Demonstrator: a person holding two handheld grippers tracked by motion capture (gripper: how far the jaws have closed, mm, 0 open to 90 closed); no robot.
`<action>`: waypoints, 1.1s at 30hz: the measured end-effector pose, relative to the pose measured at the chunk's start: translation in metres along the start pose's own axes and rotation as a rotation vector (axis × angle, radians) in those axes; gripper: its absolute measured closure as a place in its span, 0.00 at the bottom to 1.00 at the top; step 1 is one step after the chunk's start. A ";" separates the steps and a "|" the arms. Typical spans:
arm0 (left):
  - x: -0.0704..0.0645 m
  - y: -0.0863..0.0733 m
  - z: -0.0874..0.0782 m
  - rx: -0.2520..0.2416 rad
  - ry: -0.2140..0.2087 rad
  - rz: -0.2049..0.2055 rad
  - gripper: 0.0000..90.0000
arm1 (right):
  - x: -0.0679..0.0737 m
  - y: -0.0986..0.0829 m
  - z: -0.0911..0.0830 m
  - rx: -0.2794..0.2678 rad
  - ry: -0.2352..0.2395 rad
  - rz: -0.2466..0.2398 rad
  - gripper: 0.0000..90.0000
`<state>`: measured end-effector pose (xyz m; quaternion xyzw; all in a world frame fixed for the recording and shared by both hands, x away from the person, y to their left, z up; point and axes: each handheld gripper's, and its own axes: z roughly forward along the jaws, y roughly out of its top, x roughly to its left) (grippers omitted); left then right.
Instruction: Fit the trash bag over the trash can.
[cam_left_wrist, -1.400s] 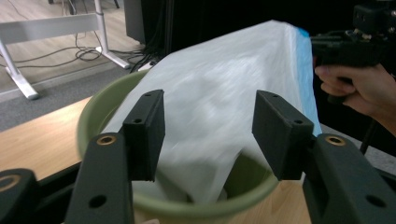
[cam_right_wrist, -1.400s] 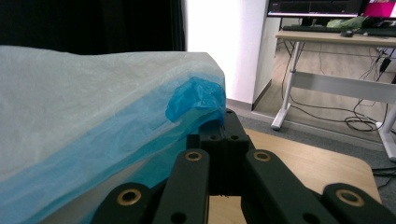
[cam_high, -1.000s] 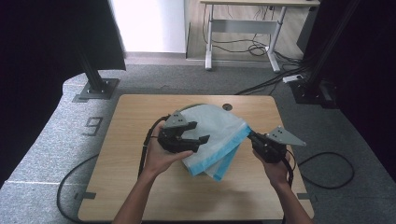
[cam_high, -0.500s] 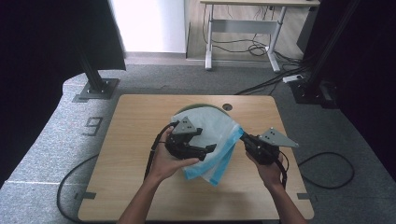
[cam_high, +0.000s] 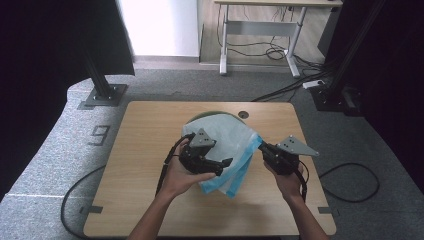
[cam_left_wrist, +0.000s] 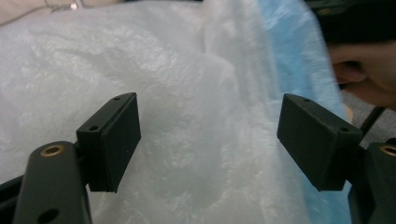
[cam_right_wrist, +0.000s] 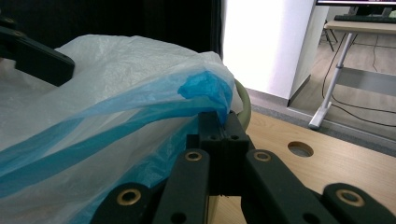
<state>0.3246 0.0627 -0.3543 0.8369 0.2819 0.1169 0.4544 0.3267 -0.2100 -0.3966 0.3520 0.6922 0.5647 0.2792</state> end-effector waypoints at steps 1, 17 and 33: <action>0.003 0.000 0.003 0.018 0.007 -0.020 0.25 | 0.000 0.000 -0.001 -0.002 0.002 0.001 0.98; 0.014 0.002 0.017 0.003 0.040 -0.097 0.45 | 0.007 0.002 -0.003 -0.041 0.025 -0.012 0.98; 0.006 -0.006 0.032 -0.031 0.078 -0.054 0.47 | 0.011 0.003 -0.003 -0.051 0.041 -0.015 0.98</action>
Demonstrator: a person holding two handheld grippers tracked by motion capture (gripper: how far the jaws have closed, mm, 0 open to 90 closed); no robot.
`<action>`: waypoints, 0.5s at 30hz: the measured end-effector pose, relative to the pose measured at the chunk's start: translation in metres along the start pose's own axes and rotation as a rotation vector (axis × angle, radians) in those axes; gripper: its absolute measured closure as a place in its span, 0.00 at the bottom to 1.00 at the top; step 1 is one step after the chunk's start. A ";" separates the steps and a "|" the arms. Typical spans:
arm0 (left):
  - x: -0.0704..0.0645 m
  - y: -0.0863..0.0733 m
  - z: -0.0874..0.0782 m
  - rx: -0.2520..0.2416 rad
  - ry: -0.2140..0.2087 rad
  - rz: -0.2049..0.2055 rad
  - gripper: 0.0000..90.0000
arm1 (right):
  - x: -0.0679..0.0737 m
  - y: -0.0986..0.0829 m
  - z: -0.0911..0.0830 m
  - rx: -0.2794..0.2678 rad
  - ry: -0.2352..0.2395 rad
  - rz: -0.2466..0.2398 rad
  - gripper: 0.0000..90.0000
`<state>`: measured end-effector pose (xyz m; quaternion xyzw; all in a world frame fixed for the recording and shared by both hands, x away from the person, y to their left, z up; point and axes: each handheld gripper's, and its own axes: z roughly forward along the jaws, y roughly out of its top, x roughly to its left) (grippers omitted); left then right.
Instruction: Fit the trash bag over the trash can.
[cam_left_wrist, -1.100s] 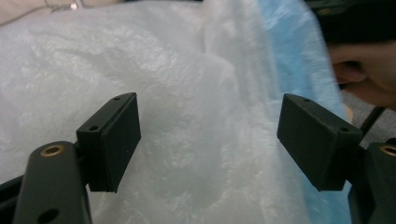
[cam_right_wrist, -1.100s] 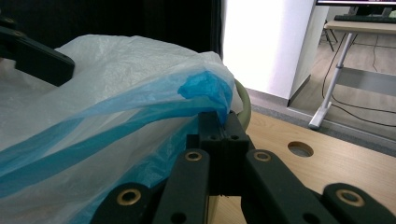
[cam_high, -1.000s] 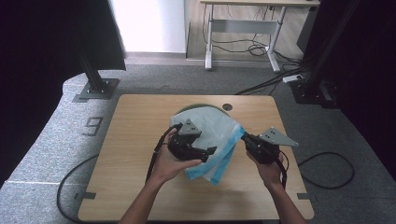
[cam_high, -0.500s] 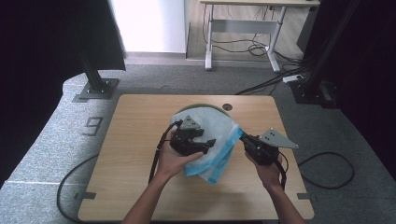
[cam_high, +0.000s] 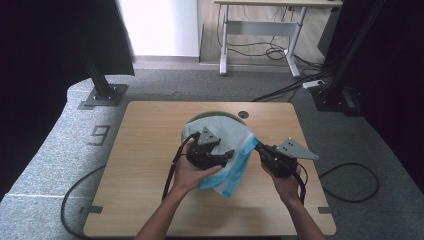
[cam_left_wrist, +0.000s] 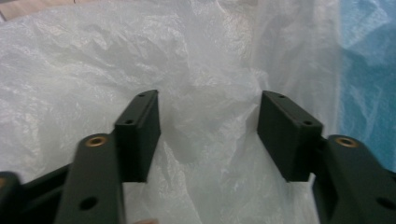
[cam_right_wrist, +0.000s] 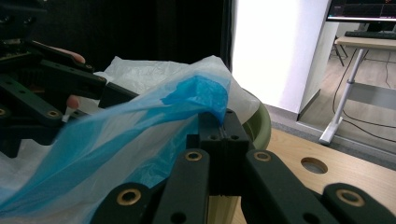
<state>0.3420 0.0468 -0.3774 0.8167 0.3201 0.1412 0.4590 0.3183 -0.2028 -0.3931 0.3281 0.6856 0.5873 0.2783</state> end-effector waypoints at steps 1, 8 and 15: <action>0.000 0.000 0.000 0.000 0.000 0.000 0.50 | 0.000 0.000 0.000 0.000 0.000 0.000 0.98; 0.001 0.000 0.001 0.021 -0.049 -0.001 0.76 | -0.001 0.000 -0.001 -0.003 0.000 0.001 0.98; 0.004 0.000 -0.002 0.000 -0.083 -0.022 0.98 | -0.004 -0.004 -0.002 0.003 -0.005 0.012 0.98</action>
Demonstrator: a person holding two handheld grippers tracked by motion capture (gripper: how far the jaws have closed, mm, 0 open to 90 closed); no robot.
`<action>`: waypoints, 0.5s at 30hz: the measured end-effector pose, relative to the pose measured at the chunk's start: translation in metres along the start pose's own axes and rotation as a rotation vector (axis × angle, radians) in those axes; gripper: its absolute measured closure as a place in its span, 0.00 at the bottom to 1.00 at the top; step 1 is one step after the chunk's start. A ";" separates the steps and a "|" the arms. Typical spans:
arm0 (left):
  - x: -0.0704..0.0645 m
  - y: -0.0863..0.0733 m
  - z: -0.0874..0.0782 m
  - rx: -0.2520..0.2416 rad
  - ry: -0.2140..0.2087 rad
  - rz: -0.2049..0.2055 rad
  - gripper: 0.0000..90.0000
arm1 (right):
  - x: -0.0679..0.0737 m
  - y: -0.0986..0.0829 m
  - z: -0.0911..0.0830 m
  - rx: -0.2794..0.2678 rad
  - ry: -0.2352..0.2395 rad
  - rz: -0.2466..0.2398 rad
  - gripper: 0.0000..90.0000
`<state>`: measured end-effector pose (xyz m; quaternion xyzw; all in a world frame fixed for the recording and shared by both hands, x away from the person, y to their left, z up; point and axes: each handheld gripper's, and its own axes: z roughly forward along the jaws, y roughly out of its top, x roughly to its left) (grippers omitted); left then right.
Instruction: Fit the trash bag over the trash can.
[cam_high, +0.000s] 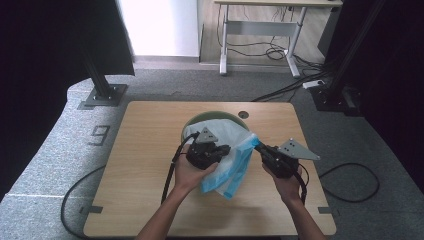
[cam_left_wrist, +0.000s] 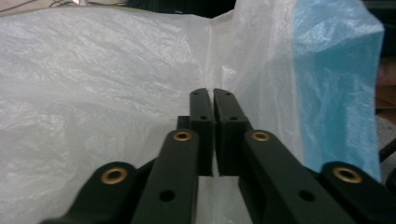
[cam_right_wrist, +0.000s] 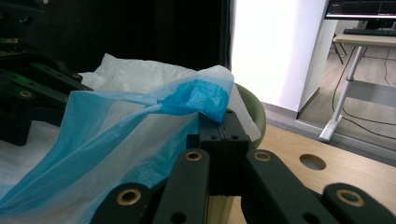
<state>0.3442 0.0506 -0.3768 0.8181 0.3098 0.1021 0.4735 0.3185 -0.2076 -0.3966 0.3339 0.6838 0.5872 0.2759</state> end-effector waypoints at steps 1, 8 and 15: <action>0.000 0.000 -0.001 -0.006 -0.003 -0.001 0.98 | 0.000 0.000 0.000 0.000 0.000 0.000 0.98; 0.005 0.001 -0.011 -0.061 -0.031 -0.026 1.00 | -0.007 -0.003 -0.005 0.004 -0.009 0.015 0.98; 0.002 0.003 -0.021 -0.089 -0.019 -0.005 1.00 | -0.008 -0.004 -0.005 0.007 -0.014 0.011 0.98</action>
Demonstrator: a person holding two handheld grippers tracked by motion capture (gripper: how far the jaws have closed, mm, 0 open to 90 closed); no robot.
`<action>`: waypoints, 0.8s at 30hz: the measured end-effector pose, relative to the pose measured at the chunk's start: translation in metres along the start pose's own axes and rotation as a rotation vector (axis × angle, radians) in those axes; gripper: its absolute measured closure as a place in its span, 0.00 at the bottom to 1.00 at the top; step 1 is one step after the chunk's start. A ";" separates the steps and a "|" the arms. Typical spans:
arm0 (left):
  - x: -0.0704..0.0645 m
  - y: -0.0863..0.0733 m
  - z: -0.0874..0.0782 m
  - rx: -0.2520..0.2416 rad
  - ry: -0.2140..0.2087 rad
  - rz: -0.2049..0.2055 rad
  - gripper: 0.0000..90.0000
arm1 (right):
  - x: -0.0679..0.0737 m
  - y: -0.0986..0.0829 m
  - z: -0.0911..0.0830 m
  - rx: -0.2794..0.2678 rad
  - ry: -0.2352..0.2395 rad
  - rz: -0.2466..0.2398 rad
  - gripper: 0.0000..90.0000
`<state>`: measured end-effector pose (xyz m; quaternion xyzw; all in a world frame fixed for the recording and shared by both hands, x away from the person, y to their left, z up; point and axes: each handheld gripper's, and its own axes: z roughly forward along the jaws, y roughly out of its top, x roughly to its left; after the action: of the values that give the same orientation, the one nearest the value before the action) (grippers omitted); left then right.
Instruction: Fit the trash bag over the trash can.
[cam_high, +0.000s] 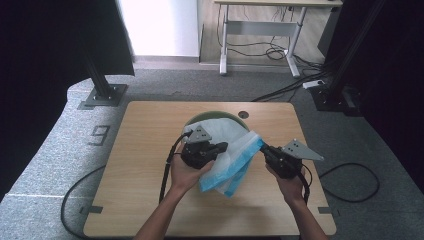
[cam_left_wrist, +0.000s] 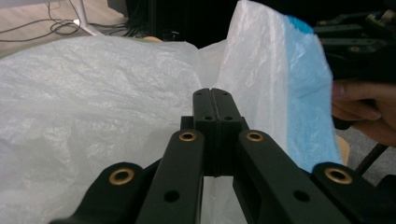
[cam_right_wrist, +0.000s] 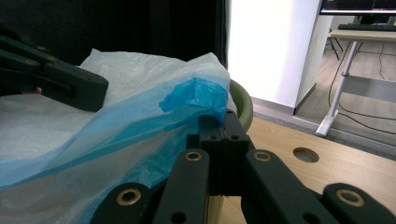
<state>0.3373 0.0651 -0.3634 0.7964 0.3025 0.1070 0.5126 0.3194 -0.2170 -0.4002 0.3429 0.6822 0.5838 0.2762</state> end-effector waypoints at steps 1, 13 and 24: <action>0.001 0.000 -0.002 -0.008 0.005 -0.001 1.00 | 0.000 0.000 0.000 0.002 -0.002 0.000 0.98; 0.010 0.004 -0.019 -0.100 0.031 -0.002 1.00 | -0.005 -0.008 -0.002 0.027 0.017 0.013 0.92; 0.025 0.005 -0.026 -0.130 0.030 -0.056 1.00 | 0.003 -0.008 -0.010 -0.003 0.047 0.028 0.85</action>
<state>0.3468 0.0979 -0.3508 0.7508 0.3248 0.1239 0.5617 0.3089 -0.2217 -0.4063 0.3380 0.6827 0.5966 0.2525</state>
